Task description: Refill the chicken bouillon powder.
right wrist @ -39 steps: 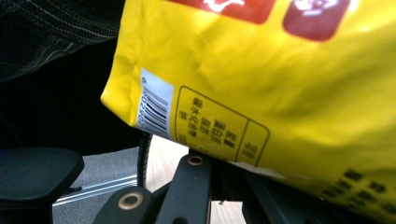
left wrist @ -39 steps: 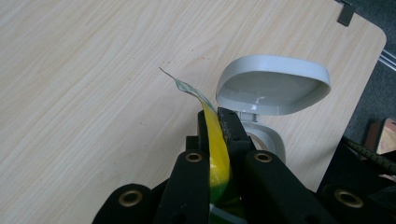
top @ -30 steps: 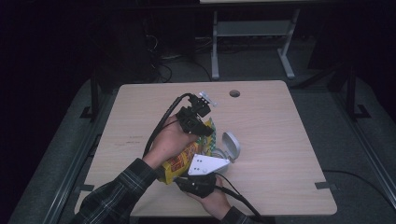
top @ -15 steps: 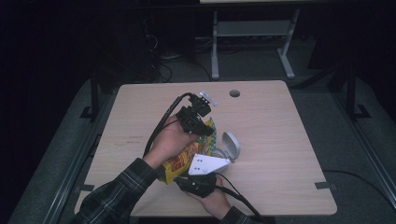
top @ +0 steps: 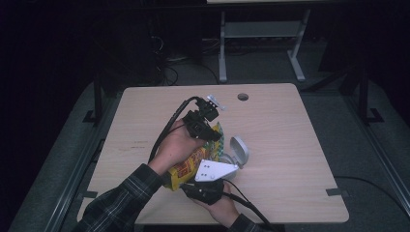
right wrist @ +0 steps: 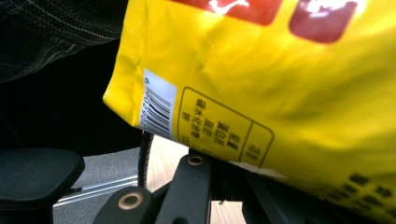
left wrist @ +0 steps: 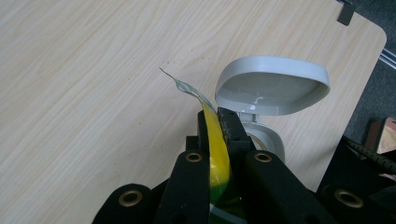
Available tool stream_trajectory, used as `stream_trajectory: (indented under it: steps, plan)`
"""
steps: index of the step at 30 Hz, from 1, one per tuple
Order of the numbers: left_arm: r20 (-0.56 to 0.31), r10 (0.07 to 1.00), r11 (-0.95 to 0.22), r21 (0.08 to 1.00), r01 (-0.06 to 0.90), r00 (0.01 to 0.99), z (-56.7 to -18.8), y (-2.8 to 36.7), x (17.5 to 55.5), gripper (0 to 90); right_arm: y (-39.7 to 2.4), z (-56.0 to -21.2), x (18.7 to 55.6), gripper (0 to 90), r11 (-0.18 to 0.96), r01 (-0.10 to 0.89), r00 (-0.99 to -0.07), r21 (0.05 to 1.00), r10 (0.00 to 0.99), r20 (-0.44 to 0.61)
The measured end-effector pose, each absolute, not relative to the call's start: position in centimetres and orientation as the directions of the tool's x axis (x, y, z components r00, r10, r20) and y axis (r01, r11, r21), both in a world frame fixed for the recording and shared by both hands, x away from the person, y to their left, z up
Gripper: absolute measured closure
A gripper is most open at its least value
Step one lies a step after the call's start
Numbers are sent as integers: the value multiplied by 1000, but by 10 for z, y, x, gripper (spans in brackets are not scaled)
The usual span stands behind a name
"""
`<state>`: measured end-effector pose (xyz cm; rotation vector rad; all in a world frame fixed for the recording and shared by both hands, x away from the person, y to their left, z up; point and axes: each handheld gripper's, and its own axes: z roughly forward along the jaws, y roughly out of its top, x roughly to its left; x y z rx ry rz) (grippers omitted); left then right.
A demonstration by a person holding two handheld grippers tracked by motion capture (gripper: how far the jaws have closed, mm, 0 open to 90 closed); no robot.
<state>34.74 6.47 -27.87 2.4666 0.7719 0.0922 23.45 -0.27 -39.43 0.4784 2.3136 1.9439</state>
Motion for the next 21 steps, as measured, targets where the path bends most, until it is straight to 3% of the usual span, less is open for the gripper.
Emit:
stream_trajectory:
  steps: [21]
  plan:
    - [-96, 546, -682, 525, 508, 832, -279, 66, 347, 898, -2, -395, 234, 899, 151, 181, -948, 972, 288, 132]
